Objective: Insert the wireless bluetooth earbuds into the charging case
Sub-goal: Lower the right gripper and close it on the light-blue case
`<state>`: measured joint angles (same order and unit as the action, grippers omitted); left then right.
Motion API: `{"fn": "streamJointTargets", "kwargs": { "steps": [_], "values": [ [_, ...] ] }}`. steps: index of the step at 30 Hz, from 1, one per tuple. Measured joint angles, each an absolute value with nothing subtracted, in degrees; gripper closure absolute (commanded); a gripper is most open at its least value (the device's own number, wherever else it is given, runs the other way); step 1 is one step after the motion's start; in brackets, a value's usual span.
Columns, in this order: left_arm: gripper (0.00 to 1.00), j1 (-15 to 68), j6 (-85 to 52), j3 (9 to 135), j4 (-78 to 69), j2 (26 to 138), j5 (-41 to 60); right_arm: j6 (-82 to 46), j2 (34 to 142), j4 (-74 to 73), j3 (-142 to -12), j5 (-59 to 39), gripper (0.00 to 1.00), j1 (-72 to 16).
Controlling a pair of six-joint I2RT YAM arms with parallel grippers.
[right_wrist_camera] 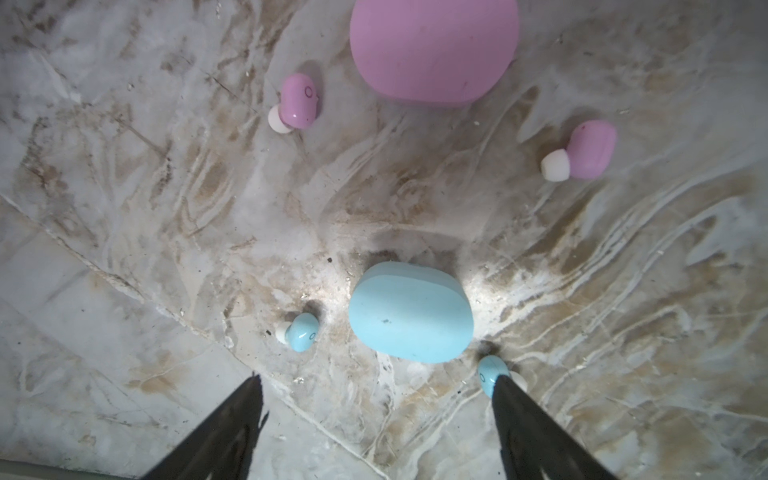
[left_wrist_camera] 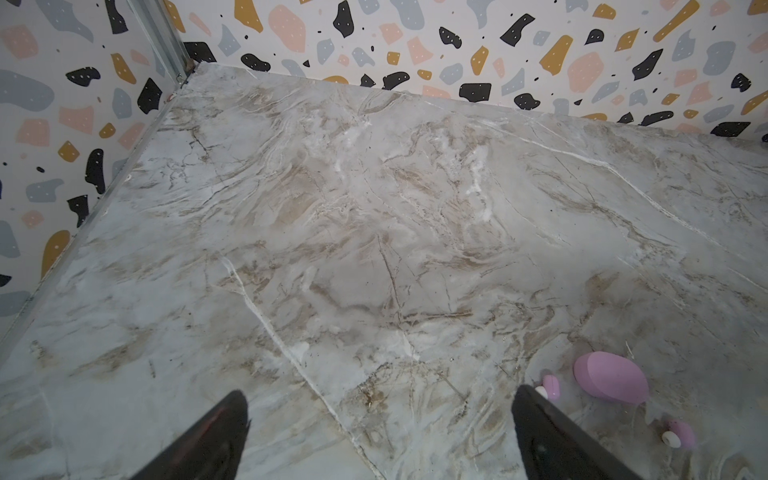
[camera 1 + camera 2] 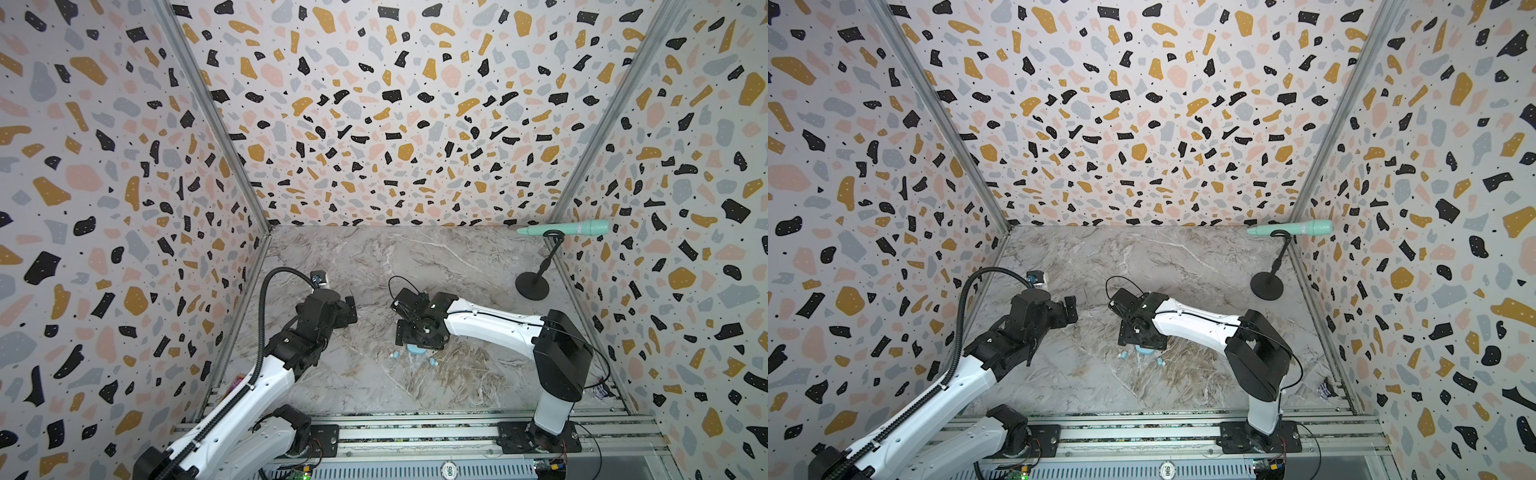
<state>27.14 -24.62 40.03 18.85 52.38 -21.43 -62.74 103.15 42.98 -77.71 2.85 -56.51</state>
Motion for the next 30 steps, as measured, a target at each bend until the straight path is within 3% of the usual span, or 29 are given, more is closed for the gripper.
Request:
{"fn": "streamJointTargets", "kwargs": {
  "steps": [7, 11, 30],
  "values": [
    [0.0, 27.1, -24.6, 40.2, 19.1, 53.5, -20.6, -63.0, 104.1, 43.1, -77.7, 2.1, 0.15, -56.5],
    [0.0, 27.2, -24.6, 40.3, 19.3, 53.8, -20.2, -63.0, 105.2, 43.1, -77.7, 2.0, 0.21, -56.4],
    [0.0, 27.4, -24.6, 40.3, 19.3, 54.4, -19.9, -63.0, 107.9, 41.9, -76.0, 1.7, 0.21, -56.1]
  ]
}}
